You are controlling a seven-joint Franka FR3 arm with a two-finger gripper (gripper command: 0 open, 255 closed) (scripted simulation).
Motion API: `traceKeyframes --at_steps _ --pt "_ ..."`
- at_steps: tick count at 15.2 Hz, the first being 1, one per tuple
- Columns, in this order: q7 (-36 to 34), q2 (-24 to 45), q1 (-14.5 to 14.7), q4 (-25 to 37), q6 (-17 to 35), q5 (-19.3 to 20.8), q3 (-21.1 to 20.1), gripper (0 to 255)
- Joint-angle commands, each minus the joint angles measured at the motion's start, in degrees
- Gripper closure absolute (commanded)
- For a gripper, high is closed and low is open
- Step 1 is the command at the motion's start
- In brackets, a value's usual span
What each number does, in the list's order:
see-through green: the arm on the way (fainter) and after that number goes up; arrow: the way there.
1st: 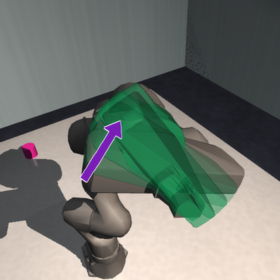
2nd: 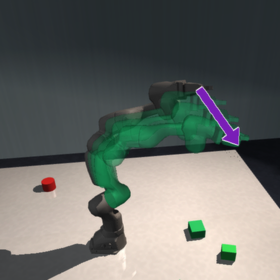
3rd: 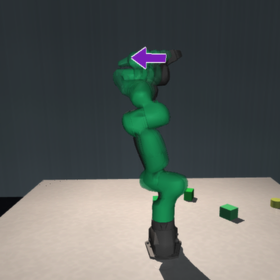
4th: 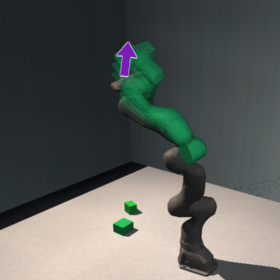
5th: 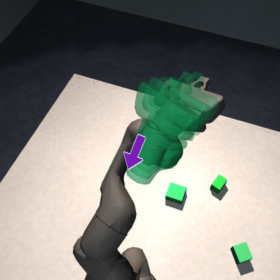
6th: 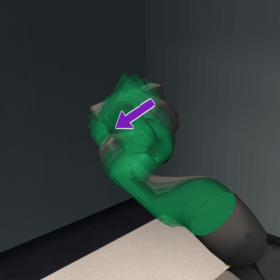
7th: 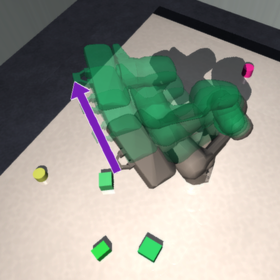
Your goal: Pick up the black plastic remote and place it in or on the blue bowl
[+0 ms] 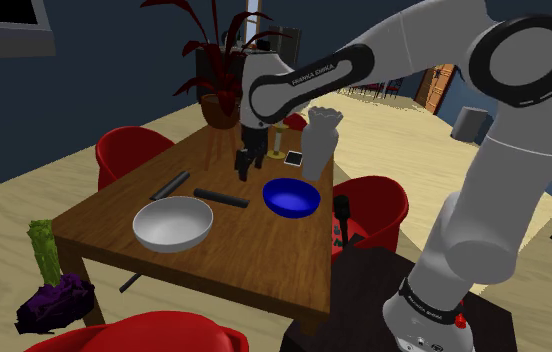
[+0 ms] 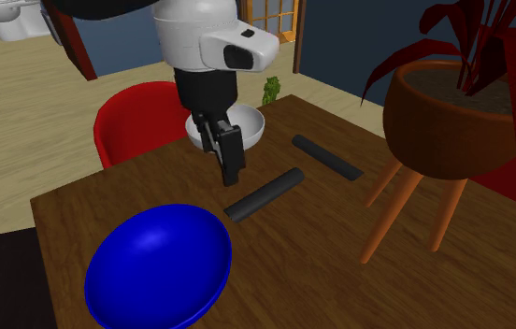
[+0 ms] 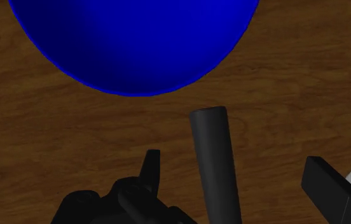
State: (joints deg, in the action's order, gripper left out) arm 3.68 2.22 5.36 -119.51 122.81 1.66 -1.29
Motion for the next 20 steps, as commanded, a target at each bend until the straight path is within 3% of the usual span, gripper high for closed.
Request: traceKeyframes --at_steps 1,9,20 --pt "0.5 5.1 0.4 4.0 1.1 1.0 -0.3 0" --pt "1.8 22.9 2.7 20.7 2.2 5.1 -1.2 0" --pt "1.6 26.3 2.6 19.7 6.7 5.5 -0.9 0"
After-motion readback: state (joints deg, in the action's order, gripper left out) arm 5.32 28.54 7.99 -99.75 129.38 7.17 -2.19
